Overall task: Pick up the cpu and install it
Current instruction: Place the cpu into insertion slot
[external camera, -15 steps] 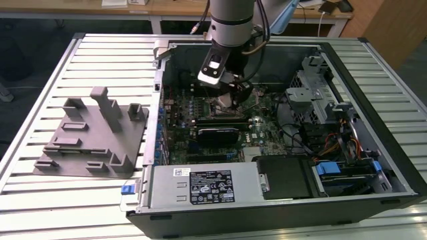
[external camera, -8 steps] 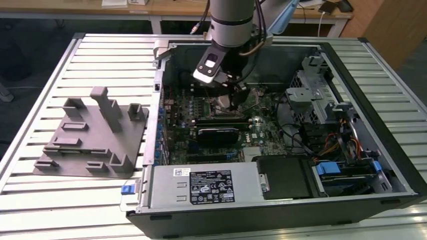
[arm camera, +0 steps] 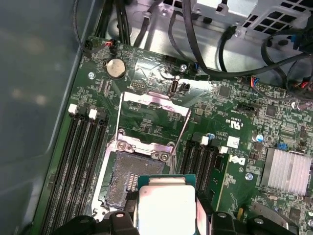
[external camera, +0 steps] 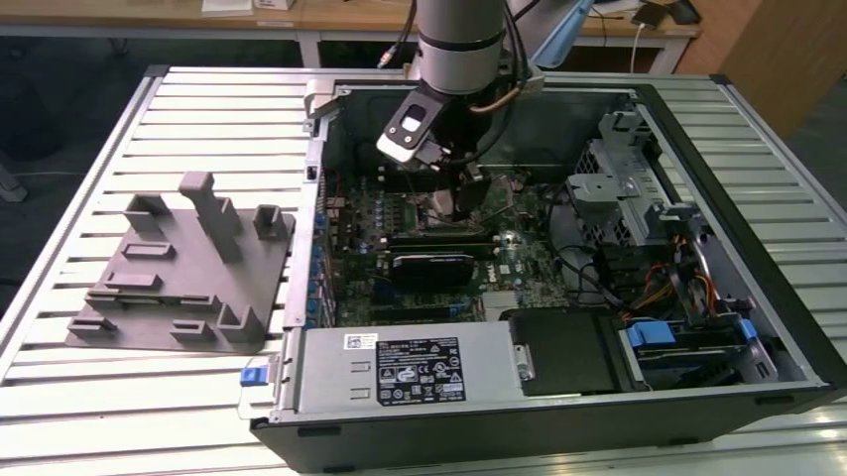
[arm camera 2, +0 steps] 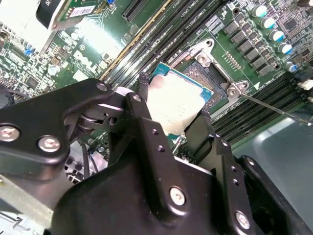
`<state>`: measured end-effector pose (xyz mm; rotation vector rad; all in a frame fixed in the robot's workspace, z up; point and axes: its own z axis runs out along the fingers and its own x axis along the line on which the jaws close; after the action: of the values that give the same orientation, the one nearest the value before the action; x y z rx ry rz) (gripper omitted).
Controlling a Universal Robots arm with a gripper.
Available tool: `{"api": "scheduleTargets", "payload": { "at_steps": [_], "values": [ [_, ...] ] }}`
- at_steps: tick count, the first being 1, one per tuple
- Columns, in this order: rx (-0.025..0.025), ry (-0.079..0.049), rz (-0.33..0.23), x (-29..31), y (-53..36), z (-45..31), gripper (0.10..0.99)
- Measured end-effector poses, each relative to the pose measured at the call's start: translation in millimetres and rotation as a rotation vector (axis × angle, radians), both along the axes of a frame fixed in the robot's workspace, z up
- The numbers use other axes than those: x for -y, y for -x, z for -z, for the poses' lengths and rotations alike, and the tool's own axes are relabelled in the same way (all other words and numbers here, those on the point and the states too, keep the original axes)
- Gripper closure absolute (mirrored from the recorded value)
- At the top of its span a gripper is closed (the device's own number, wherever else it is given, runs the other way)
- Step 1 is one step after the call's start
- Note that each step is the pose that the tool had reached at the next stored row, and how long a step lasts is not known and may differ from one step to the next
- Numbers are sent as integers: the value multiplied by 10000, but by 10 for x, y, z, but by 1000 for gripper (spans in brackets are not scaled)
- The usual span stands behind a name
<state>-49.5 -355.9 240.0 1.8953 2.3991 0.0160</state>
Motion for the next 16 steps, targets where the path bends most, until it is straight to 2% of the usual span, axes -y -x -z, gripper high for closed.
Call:
{"api": "scheduleTargets", "payload": {
  "at_steps": [6, 16],
  "values": [
    [2, -102, 92, -1, -18, 10, 541],
    [3, -110, 614, -1, -37, 23, 541]
  ]
}}
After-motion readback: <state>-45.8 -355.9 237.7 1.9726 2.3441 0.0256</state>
